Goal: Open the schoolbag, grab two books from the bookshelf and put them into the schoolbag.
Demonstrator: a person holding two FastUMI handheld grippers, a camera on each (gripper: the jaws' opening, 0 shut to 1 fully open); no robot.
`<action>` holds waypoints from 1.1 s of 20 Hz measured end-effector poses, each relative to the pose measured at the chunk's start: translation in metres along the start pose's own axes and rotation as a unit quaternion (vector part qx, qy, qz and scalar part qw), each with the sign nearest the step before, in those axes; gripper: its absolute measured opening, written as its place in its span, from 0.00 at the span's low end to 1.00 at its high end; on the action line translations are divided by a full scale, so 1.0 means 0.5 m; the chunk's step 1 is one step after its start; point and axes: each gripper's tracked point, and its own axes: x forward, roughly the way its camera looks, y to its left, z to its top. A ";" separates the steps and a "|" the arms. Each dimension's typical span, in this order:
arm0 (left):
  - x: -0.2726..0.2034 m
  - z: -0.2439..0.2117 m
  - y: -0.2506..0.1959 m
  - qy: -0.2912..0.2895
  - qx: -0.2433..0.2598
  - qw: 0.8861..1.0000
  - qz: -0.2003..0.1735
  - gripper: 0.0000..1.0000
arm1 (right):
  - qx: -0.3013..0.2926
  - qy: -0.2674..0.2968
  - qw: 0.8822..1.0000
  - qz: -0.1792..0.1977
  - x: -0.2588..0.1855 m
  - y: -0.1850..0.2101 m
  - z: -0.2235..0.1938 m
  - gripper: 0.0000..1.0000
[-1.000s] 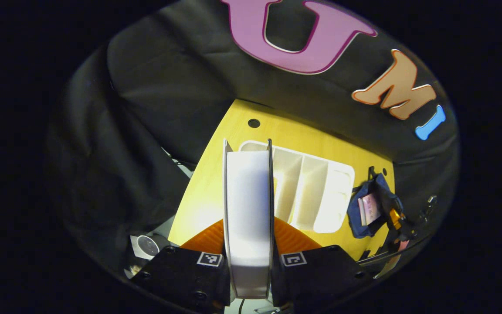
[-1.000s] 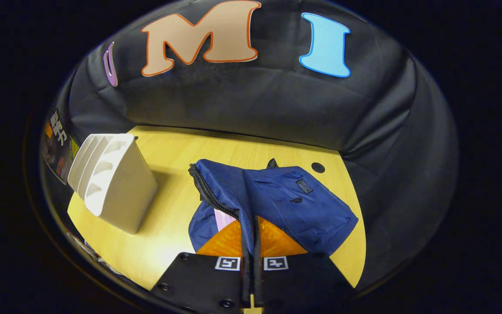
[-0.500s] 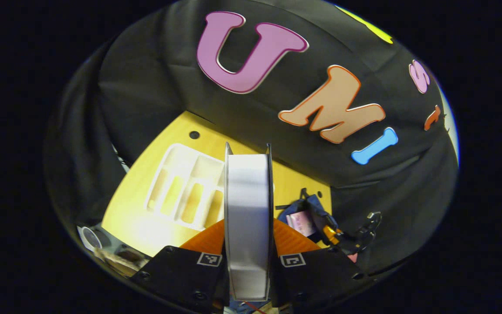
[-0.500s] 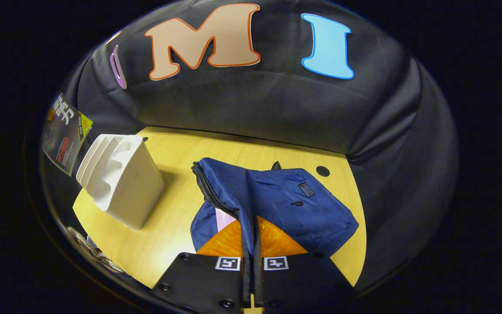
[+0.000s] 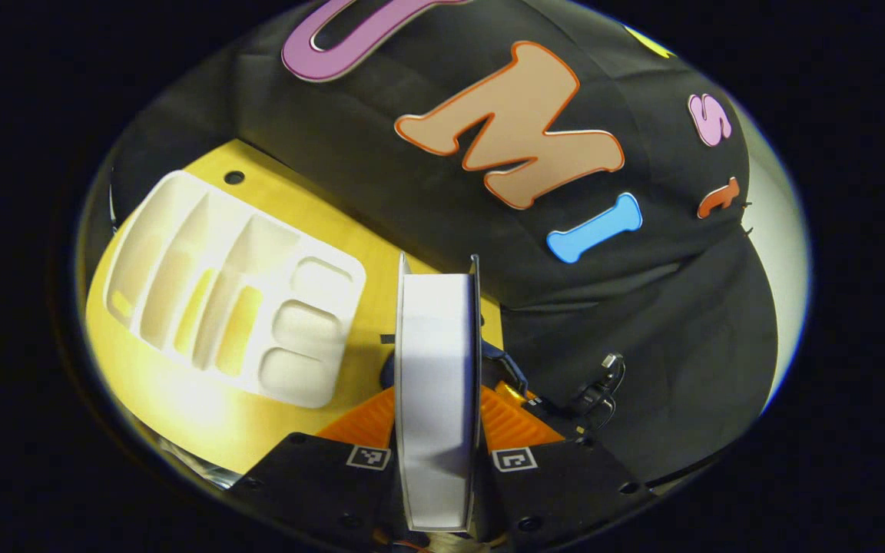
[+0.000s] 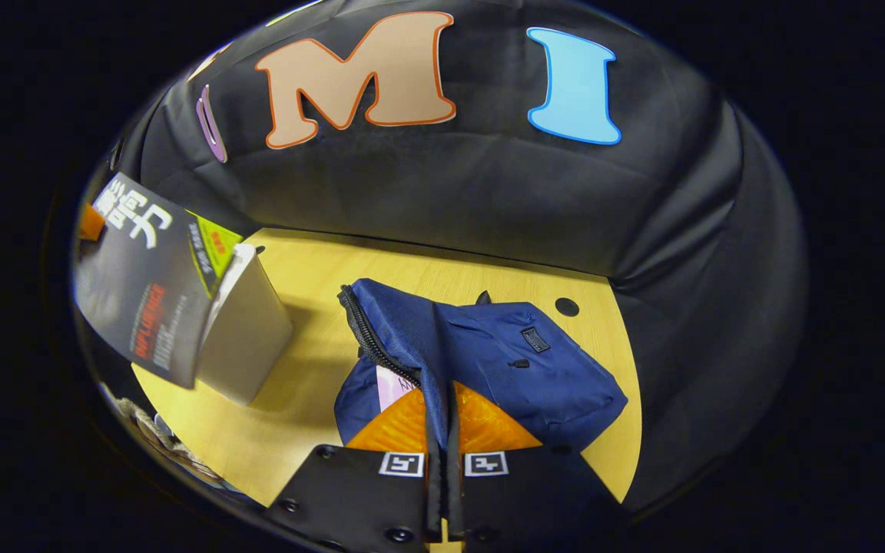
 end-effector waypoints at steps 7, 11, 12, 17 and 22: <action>0.221 -0.130 -0.014 0.018 -0.037 0.998 -0.042 0.32 | 0.003 -0.004 1.000 0.002 0.004 0.003 0.009 0.04; 0.318 -0.174 -0.006 0.016 -0.056 0.996 -0.066 0.33 | 0.003 -0.006 1.000 0.005 0.008 0.003 0.011 0.04; 0.341 -0.180 0.003 0.013 -0.063 0.996 -0.068 0.35 | 0.006 -0.006 1.000 0.006 0.007 0.003 0.012 0.04; 0.439 -0.208 0.013 -0.012 -0.106 0.988 -0.114 0.34 | 0.005 -0.012 1.000 0.005 0.005 0.008 0.016 0.04; 0.518 -0.228 0.016 -0.018 -0.158 0.975 -0.157 0.33 | -0.023 -0.012 1.000 0.005 0.009 0.028 0.002 0.04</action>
